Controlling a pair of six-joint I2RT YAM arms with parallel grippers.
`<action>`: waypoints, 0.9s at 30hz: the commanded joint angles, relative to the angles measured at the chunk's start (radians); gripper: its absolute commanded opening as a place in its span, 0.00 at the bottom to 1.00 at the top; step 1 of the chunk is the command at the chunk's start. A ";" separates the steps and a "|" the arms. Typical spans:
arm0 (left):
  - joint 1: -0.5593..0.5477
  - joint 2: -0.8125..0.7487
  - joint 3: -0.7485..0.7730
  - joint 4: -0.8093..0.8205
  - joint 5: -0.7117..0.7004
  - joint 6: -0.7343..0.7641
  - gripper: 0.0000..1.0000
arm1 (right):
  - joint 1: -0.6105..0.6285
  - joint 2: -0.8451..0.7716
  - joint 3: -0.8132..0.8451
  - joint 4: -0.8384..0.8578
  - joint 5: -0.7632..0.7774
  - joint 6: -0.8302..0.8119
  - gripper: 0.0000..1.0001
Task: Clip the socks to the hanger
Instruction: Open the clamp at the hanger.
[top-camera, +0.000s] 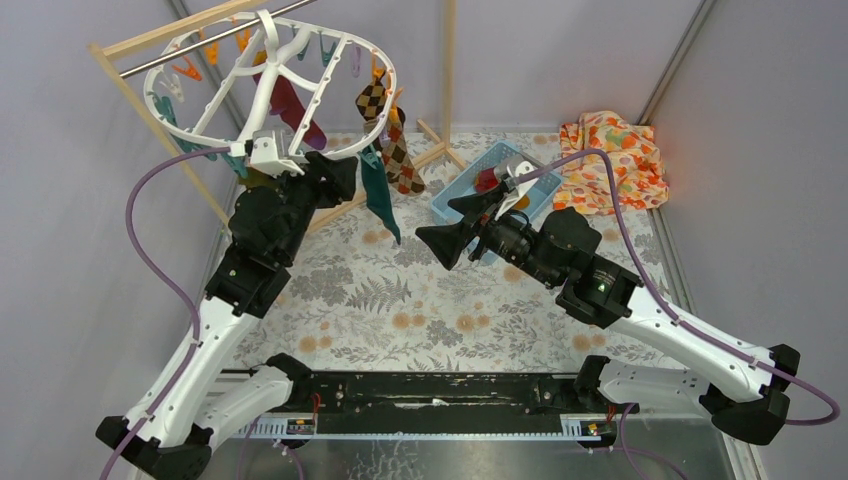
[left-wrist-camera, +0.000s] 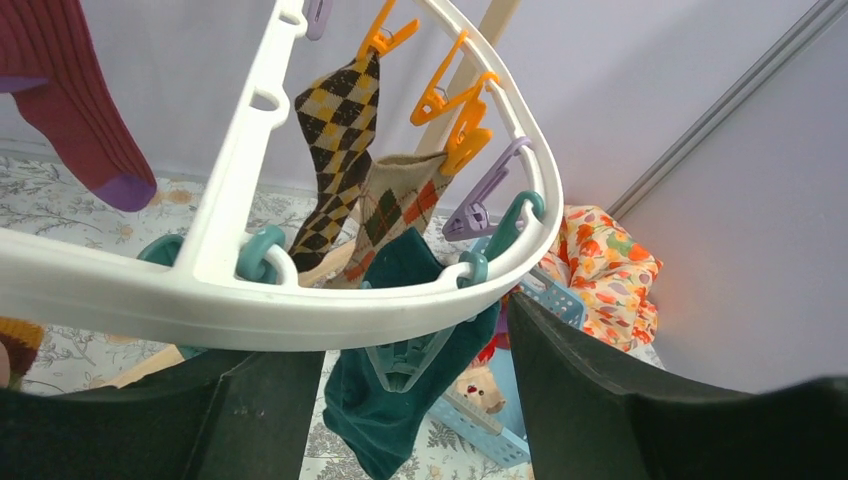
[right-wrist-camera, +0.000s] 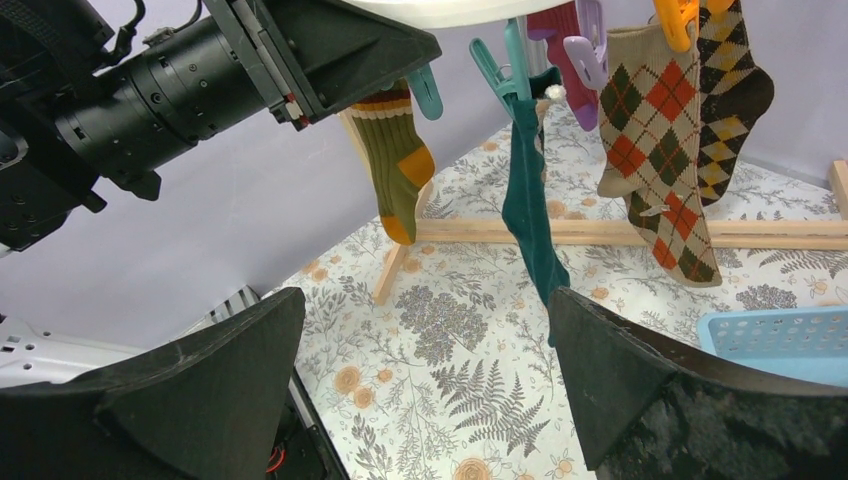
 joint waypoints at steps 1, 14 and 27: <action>-0.005 -0.021 0.012 0.024 -0.040 0.020 0.70 | 0.002 -0.005 -0.002 0.048 0.012 0.012 1.00; -0.005 -0.015 0.000 0.020 -0.043 0.029 0.60 | 0.001 -0.008 -0.010 0.048 0.015 0.013 1.00; -0.004 -0.022 -0.010 0.010 -0.066 0.035 0.39 | 0.002 0.000 -0.010 0.050 0.012 0.019 1.00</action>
